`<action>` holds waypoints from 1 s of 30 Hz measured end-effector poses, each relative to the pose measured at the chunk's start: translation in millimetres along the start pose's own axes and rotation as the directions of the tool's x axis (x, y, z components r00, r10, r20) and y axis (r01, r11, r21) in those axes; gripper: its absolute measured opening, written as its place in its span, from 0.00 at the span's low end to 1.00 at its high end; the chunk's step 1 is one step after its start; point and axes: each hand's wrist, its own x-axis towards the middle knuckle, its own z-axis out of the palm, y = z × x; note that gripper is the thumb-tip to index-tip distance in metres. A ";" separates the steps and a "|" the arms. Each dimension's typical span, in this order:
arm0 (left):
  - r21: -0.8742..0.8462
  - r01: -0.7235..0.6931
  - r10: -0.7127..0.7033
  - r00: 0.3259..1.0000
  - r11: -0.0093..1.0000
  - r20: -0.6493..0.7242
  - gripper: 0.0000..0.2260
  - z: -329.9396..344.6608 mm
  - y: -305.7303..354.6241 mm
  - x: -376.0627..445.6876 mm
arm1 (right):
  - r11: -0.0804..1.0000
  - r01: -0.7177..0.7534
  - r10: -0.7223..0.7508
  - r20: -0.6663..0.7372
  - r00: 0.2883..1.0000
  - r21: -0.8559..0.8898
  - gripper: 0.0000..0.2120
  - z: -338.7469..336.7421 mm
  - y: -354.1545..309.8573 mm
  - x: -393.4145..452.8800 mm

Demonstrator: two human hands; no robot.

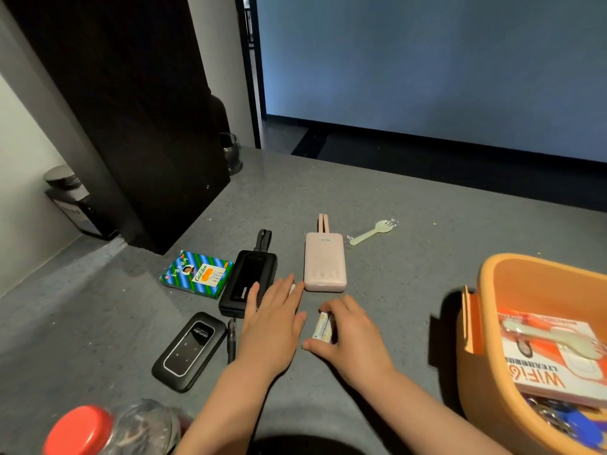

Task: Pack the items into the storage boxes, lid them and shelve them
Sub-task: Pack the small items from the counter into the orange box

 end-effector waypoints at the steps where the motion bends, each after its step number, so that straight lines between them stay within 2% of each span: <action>1: 0.046 0.003 -0.003 1.000 0.999 0.002 0.22 2.5 1.4 1.2 | 1.000 -0.003 0.003 0.002 1.000 -0.002 0.28 -1.7 1.2 -2.2; 6: 0.062 0.013 -0.008 0.997 0.998 -0.079 0.22 15.9 7.6 -8.1 | 0.999 -0.034 0.034 -0.002 0.999 -0.012 0.29 -13.4 10.9 -16.8; 10: -0.062 -0.012 0.004 0.992 0.998 -0.123 0.23 29.4 15.5 -29.1 | 0.999 -0.047 0.047 -0.035 0.998 0.008 0.29 -22.6 26.0 -36.0; 13: -0.070 0.037 -0.046 0.990 0.997 -0.134 0.23 30.5 26.2 -42.5 | 0.998 -0.058 0.059 -0.056 0.997 0.029 0.28 -29.5 34.3 -53.1; 16: -0.069 0.130 -0.140 0.978 0.989 -0.156 0.19 27.7 26.4 -45.9 | 0.997 -0.066 0.068 -0.068 0.995 0.032 0.28 -32.9 39.7 -68.3; 20: -0.131 0.175 -0.188 0.978 0.976 -0.090 0.18 22.4 26.7 -47.0 | 0.998 -0.053 0.056 -0.067 0.996 0.034 0.28 -34.6 43.0 -80.6; 24: -0.230 0.142 -0.170 0.979 0.963 -0.108 0.17 26.2 48.3 -63.1 | 0.998 -0.056 0.059 -0.076 0.995 0.037 0.29 -34.6 41.9 -84.2; 30: -0.469 0.193 -0.236 0.971 0.862 -0.034 0.18 31.6 81.2 -75.5 | 0.999 -0.041 0.042 -0.026 0.999 0.033 0.30 -38.7 43.8 -84.1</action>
